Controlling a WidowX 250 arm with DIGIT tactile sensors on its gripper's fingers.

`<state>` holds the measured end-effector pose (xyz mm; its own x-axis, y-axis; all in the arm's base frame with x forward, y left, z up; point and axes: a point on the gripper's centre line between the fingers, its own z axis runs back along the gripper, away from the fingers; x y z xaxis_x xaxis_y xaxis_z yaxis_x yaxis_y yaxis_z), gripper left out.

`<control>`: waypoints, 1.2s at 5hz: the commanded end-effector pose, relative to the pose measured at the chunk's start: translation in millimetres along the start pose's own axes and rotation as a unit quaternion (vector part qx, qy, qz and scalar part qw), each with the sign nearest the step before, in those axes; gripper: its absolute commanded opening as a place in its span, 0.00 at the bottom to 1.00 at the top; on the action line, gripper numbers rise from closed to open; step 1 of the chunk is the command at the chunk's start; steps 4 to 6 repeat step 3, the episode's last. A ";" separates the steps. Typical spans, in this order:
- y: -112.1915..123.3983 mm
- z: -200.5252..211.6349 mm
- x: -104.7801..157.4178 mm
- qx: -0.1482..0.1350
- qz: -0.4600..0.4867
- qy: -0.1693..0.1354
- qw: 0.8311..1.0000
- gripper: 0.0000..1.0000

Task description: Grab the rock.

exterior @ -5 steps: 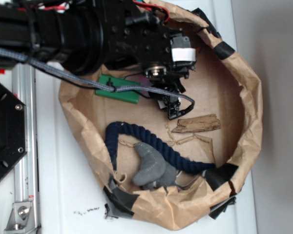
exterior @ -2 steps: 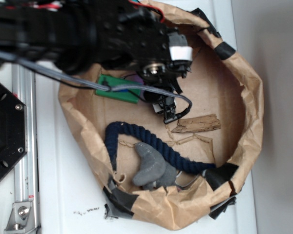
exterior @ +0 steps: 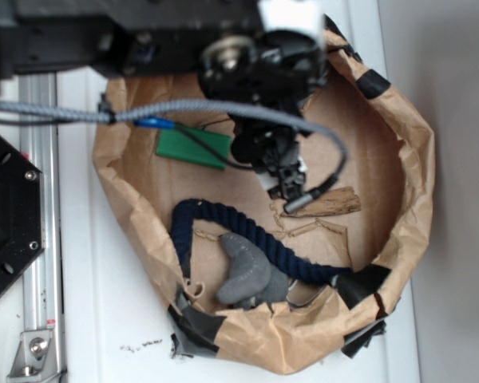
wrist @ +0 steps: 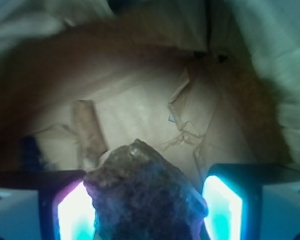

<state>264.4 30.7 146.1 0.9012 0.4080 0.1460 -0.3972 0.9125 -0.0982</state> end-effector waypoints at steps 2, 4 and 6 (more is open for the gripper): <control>-16.4 26.7 3.0 -0.008 -0.031 -0.027 0.999 0.00; -16.3 24.4 3.7 -0.012 -0.027 -0.026 0.999 0.00; -16.3 24.4 3.7 -0.012 -0.027 -0.026 0.999 0.00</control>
